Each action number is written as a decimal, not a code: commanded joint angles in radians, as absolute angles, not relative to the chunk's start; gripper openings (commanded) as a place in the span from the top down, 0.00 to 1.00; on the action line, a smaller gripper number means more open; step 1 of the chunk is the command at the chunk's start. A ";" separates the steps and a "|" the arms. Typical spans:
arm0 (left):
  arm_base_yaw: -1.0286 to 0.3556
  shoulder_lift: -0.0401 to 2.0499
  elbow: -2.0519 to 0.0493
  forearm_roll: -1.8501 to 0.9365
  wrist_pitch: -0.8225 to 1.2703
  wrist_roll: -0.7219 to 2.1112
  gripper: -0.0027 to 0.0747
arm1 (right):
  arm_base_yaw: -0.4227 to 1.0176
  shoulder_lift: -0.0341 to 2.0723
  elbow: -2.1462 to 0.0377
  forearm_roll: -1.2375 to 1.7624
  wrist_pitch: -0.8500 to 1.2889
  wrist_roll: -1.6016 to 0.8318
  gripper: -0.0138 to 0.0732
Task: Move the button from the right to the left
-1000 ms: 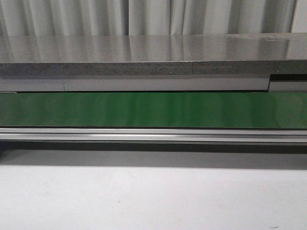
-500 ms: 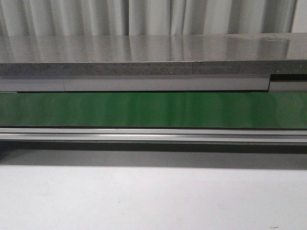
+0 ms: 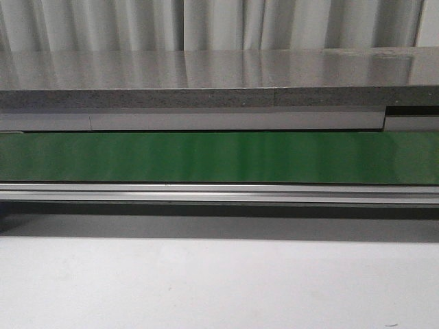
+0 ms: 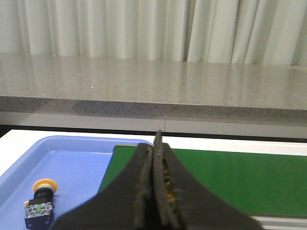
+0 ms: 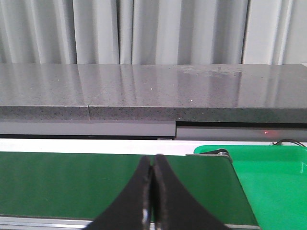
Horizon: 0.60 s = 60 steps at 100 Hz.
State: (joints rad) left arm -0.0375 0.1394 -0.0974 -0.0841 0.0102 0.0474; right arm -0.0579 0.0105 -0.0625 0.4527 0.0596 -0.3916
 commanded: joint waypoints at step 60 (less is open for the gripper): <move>-0.035 -0.037 0.044 -0.075 -0.067 0.014 0.99 | -0.057 0.015 -0.087 0.460 -0.010 -0.399 0.91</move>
